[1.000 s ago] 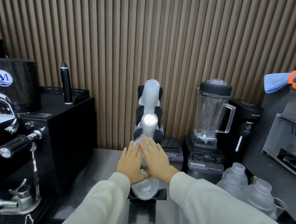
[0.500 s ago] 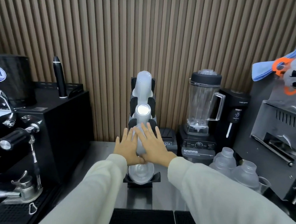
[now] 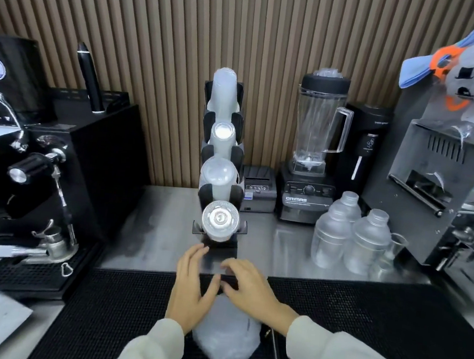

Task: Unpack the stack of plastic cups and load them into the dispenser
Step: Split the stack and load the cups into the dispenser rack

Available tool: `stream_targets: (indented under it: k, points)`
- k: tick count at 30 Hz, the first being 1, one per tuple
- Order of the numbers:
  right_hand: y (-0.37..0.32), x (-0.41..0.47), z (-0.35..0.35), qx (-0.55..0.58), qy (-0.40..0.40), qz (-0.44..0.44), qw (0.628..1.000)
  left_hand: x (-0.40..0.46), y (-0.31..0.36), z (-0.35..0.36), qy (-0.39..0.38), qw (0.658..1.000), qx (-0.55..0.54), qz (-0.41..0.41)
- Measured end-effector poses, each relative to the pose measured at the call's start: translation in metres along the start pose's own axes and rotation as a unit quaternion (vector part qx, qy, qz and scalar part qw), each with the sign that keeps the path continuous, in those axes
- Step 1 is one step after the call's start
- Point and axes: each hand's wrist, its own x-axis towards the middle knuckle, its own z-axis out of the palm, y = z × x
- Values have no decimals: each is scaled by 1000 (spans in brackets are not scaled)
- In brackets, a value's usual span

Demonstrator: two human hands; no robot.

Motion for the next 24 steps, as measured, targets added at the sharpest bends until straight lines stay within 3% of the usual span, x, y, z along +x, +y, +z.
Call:
stream_targets:
  k: [5, 9, 15, 24]
  points:
    - [0, -28, 22, 102, -123, 141, 977, -62, 1, 18, -109, 972, -154, -141]
    - [2, -44, 24, 108, -122, 171, 972, -77, 3, 16, -155, 948, -161, -229]
    - [11, -66, 27, 128, -131, 184, 966, -78, -1, 10, -242, 946, -93, -197]
    - [14, -78, 40, 179, -117, 227, 950, -79, -8, 13, -279, 939, -57, -193]
